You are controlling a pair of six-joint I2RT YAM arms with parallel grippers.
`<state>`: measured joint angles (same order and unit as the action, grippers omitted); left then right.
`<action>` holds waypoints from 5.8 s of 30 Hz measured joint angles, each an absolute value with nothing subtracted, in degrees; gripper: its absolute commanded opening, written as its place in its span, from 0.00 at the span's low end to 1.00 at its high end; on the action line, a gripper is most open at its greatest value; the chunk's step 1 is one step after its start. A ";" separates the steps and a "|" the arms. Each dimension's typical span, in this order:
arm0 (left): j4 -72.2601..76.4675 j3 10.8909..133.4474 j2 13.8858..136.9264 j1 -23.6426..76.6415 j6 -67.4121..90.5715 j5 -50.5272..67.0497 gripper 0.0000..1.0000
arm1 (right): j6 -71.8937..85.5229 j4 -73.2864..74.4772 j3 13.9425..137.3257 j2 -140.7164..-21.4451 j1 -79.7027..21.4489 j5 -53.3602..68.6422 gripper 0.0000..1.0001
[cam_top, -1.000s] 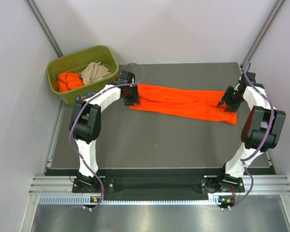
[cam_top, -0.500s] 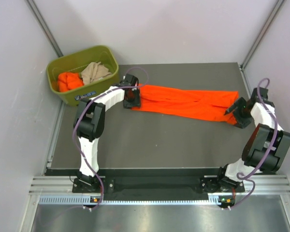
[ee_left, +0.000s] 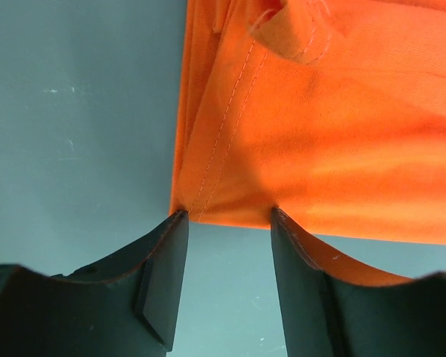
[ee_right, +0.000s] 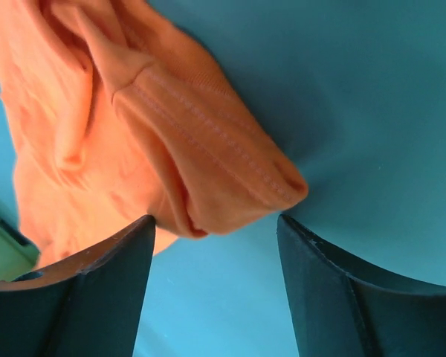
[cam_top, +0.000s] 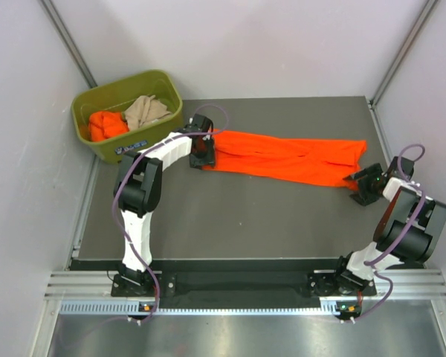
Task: Fold and stack the t-shirts
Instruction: Fold the tshirt
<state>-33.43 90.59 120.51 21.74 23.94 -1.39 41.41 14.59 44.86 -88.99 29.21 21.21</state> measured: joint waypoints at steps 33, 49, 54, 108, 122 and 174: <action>-36.71 93.71 122.45 21.74 24.14 -1.93 0.47 | 45.04 6.46 41.17 -91.02 37.01 24.12 0.26; -38.22 95.04 123.37 21.43 24.84 -2.31 0.45 | 37.39 11.51 49.15 -94.72 37.21 17.76 0.00; -38.24 95.04 123.37 21.41 24.91 -2.37 0.43 | 35.00 13.17 49.47 -94.83 37.21 16.73 0.00; -29.50 69.30 108.09 24.25 34.15 13.91 0.00 | 26.70 18.13 88.51 -119.68 22.50 11.60 0.01; -30.11 64.34 104.09 45.65 36.91 14.28 0.46 | 36.93 10.46 105.19 -133.43 14.15 14.31 0.08; -22.06 60.53 103.90 22.50 30.68 23.14 0.00 | 40.93 5.45 115.00 -145.60 17.47 29.65 0.00</action>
<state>-22.06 60.53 103.90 22.50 30.68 23.14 40.93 5.45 115.00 -145.60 17.47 29.65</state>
